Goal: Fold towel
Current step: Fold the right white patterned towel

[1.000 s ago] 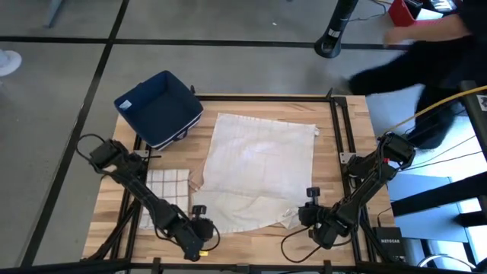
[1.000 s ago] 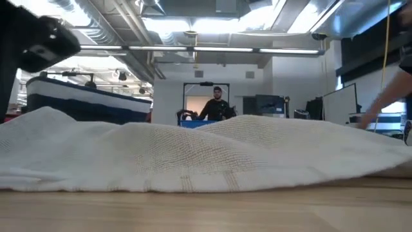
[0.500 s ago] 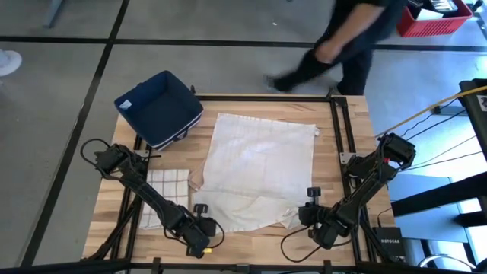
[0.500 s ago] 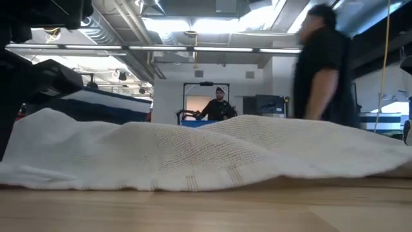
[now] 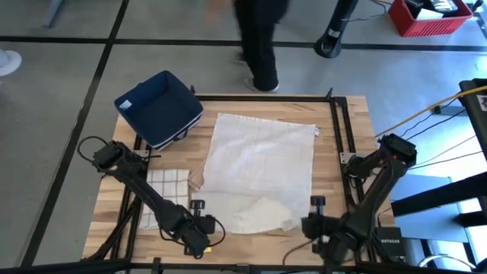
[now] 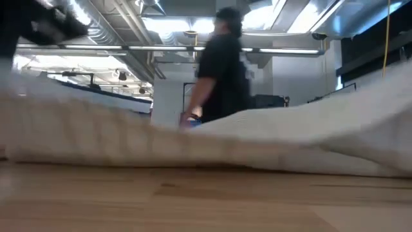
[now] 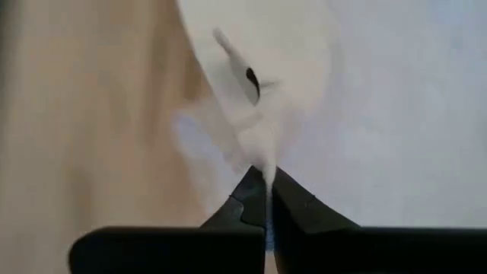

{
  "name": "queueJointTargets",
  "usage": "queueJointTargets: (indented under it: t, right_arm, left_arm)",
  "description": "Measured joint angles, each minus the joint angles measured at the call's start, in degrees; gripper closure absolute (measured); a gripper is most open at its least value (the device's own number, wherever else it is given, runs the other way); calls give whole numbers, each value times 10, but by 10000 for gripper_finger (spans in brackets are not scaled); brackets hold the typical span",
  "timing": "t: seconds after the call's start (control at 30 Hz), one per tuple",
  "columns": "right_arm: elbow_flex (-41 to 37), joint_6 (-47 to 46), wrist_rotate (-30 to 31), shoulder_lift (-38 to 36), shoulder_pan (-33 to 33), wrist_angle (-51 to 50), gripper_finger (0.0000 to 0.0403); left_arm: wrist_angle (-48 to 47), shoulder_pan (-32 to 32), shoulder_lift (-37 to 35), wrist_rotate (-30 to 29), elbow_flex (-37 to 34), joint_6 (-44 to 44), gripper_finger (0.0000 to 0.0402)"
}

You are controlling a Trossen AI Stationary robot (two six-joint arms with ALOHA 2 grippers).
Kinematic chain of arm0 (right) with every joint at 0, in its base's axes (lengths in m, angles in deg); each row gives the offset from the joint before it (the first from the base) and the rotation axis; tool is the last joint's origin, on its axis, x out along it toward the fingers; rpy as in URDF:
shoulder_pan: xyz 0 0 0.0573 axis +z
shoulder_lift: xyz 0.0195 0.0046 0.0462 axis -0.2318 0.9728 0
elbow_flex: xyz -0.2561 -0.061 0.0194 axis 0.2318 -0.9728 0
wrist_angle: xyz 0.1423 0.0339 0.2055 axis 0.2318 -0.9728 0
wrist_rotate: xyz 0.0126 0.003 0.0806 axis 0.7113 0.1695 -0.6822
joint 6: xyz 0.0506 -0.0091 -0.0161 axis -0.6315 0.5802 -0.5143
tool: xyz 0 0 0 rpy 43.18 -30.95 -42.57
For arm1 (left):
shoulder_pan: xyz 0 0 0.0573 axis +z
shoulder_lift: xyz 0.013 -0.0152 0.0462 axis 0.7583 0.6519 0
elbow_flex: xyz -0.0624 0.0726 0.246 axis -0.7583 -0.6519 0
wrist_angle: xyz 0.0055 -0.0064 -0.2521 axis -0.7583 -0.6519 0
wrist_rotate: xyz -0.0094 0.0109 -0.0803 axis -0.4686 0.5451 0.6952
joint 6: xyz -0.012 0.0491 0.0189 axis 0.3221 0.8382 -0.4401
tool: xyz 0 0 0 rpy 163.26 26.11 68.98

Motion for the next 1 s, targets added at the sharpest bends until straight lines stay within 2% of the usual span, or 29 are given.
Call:
queueJointTargets:
  t: [0.27,0.47,0.6,0.7,0.83,1.0]
  right_arm:
    - [116,-120,-54,0,74,-5,401]
    - [186,-228,-49,0,132,-74,401]
    - [192,-281,-44,1,151,-74,401]
    - [178,-287,-41,20,155,-16,401]
    - [169,-286,-78,67,155,61,401]
    - [169,-340,-136,94,164,125,402]
  left_arm:
    - [-75,-23,-11,-3,105,6,400]
    - [-104,-47,-11,-10,179,-16,401]
    - [-91,-62,-11,-23,198,-46,401]
    - [-83,-75,-7,-23,198,-76,401]
    - [-71,-91,14,-15,197,-107,401]
    - [50,-98,31,60,197,-106,401]
